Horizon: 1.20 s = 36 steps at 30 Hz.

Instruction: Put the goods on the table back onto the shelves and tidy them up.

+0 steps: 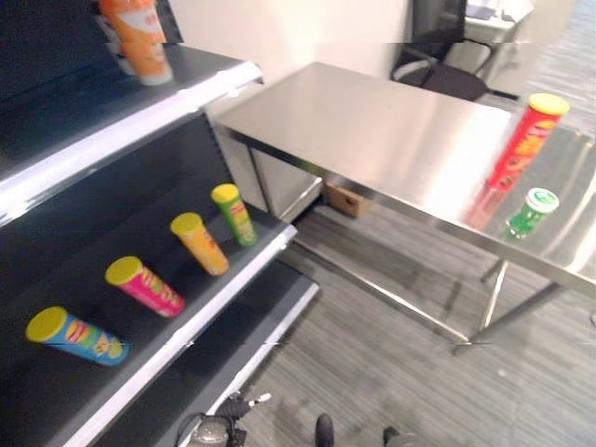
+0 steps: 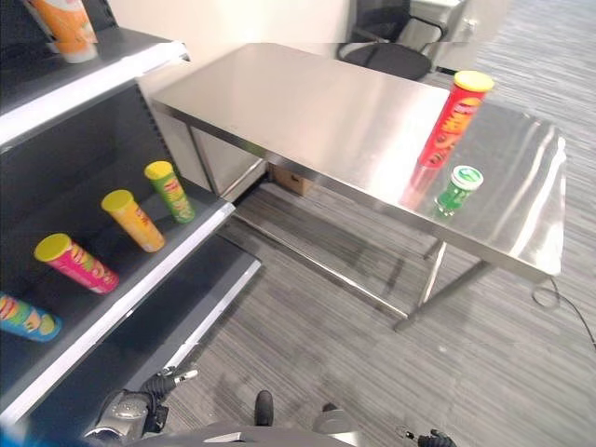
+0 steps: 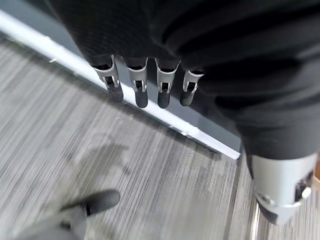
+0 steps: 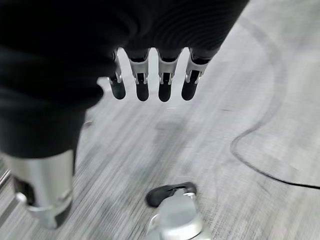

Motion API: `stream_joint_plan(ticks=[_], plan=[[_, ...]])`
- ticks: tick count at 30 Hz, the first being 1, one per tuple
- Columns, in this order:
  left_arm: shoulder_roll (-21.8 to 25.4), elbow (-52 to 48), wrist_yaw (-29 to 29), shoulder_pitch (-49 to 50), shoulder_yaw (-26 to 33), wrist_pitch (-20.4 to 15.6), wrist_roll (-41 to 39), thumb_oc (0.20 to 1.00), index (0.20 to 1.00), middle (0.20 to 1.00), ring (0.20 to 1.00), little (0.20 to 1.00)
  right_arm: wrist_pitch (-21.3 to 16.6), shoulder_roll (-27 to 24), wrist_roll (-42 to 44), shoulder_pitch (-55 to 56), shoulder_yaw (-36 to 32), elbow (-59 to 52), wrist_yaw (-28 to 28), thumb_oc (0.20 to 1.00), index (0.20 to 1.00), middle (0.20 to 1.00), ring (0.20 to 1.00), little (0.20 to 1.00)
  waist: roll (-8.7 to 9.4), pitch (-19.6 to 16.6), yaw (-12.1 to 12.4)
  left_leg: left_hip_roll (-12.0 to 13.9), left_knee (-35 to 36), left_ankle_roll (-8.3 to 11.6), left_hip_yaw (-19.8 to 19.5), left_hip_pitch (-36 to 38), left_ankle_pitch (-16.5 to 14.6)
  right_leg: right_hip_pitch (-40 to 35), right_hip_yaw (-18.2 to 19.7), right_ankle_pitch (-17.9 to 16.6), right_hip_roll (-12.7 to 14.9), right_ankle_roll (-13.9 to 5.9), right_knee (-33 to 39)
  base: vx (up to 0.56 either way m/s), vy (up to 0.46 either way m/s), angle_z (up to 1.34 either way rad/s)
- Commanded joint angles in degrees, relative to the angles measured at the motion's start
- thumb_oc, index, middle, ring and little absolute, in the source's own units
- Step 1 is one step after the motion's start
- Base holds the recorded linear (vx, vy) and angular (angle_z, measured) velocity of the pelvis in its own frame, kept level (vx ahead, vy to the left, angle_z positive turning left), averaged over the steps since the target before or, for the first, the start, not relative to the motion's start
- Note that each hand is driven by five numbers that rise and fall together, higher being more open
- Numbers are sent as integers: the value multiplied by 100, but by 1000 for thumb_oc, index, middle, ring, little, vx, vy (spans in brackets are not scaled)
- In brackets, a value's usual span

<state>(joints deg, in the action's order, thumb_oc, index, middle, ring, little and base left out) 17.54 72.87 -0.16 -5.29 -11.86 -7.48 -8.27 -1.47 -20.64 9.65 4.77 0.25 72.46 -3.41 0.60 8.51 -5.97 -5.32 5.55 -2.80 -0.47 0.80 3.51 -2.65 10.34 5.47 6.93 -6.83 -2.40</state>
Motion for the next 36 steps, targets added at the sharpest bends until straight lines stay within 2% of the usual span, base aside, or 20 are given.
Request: stream_joint_plan(ticks=[1, 6, 9, 11, 12, 13, 14, 18, 19, 23, 27, 33, 36], plan=[[58, -97, 73, 114, 59, -173, 101, 1000, 1000, 1000, 1000, 1000, -138, -437, 308, -237, -143, -141, -173, 1000, 1000, 1000, 1000, 1000, 86, -8, 181, 432, -584, 284, -236, -99, -712, 385, 222, -465, -156, -295, 189, -30, 185, -29], [76, -117, 50, 126, 103, -165, 160, 1000, 1000, 1000, 1000, 1000, -203, -643, 461, -142, -551, -623, -294, 1000, 1000, 1000, 1000, 1000, 111, 21, 63, 354, -572, 161, -67, -92, -814, 584, 370, -494, -133, -422, 37, 7, 133, -21], [88, -149, 77, 168, 223, -146, 185, 1000, 1000, 1000, 1000, 1000, -283, -868, 282, -36, -780, -1561, -500, 1000, 1000, 1000, 1000, 1000, 82, 119, 42, 378, -486, 128, -7, 55, -850, 814, 222, -437, -162, -457, -477, 35, 37, -20], [86, -164, 84, 228, 342, -144, 258, 1000, 1000, 1000, 1000, 1000, -297, -1081, -11, 114, -982, -2335, -598, 1000, 1000, 1000, 1000, 1000, 100, 159, 9, 370, -388, 138, 12, 232, -912, 896, 113, -561, -100, -516, -445, 80, -43, -22], [64, -179, 100, 198, 350, -139, 265, 1000, 1000, 1000, 1000, 1000, -309, -1322, -267, 167, -1166, -2886, -762, 1000, 1000, 1000, 1000, 1000, 92, 219, -33, 396, -386, 168, -54, 236, -908, 1093, 150, -767, -100, -524, -303, 83, -115, -23], [54, -170, 107, 146, 298, -131, 284, 1000, 1000, 1000, 1000, 1000, -316, -1443, -340, 197, -1261, -3046, -841, 1000, 1000, 1000, 1000, 1000, 78, 243, -76, 410, -393, 190, -134, 210, -911, 1192, 214, -789, -148, -520, -262, 73, -144, -22], [51, -174, 105, 141, 308, -131, 292, 1000, 1000, 1000, 1000, 1000, -319, -1511, -401, 239, -1363, -3139, -914, 1000, 1000, 1000, 1000, 1000, 95, 240, -87, 417, -429, 212, -192, 189, -915, 1120, 284, -766, -124, -545, -158, 76, -112, -13], [39, -190, 95, 156, 311, -145, 350, 1000, 1000, 1000, 1000, 1000, -310, -1747, -557, 481, -1781, -3524, -1005, 1000, 1000, 1000, 1000, 1000, 149, 151, -116, 512, -397, 343, -336, 308, -923, 928, 163, -695, -67, -432, -25, 119, -126, 46], [4, -240, 92, 180, 323, -142, 297, 1000, 1000, 1000, 1000, 1000, -341, -1907, -528, 582, -2081, -3686, -1047, 1000, 1000, 1000, 1000, 1000, 160, 47, -129, 643, -365, 454, -375, 350, -918, 804, -24, -667, -56, -393, 91, 100, -115, 60], [-88, -247, 61, 254, 311, -110, 326, 1000, 1000, 1000, 1000, 1000, -343, -2062, -551, 884, -2628, -4050, -1096, 1000, 1000, 1000, 1000, 1000, 144, -90, -201, 838, -318, 593, -448, 465, -935, 530, -348, -576, -76, -332, 241, 133, -135, 49], [-127, -235, 32, 314, 349, -95, 356, 1000, 1000, 1000, 1000, 1000, -489, -2138, -286, 1009, -3160, -4401, -1114, 1000, 1000, 1000, 1000, 1000, 149, -213, -253, 945, -249, 672, -384, 576, -901, 353, -499, -544, -56, -308, 294, 66, -40, 29], [-113, -208, -6, 379, 415, -81, 420, 1000, 1000, 1000, 1000, 1000, -633, -2351, -171, 950, -3452, -4824, -1076, 1000, 1000, 1000, 1000, 1000, 138, -286, -208, 985, -159, 685, -325, 702, -918, 218, -535, -504, -54, -303, 364, 34, -5, 6], [-98, -198, -36, 424, 425, -85, 414, 1000, 1000, 1000, 1000, 1000, -742, -2619, -88, 839, -3595, -5097, -1043, 1000, 1000, 1000, 1000, 1000, 143, -319, -157, 994, -132, 697, -310, 749, -931, 157, -559, -496, -42, -303, 411, 9, -1, -2]])
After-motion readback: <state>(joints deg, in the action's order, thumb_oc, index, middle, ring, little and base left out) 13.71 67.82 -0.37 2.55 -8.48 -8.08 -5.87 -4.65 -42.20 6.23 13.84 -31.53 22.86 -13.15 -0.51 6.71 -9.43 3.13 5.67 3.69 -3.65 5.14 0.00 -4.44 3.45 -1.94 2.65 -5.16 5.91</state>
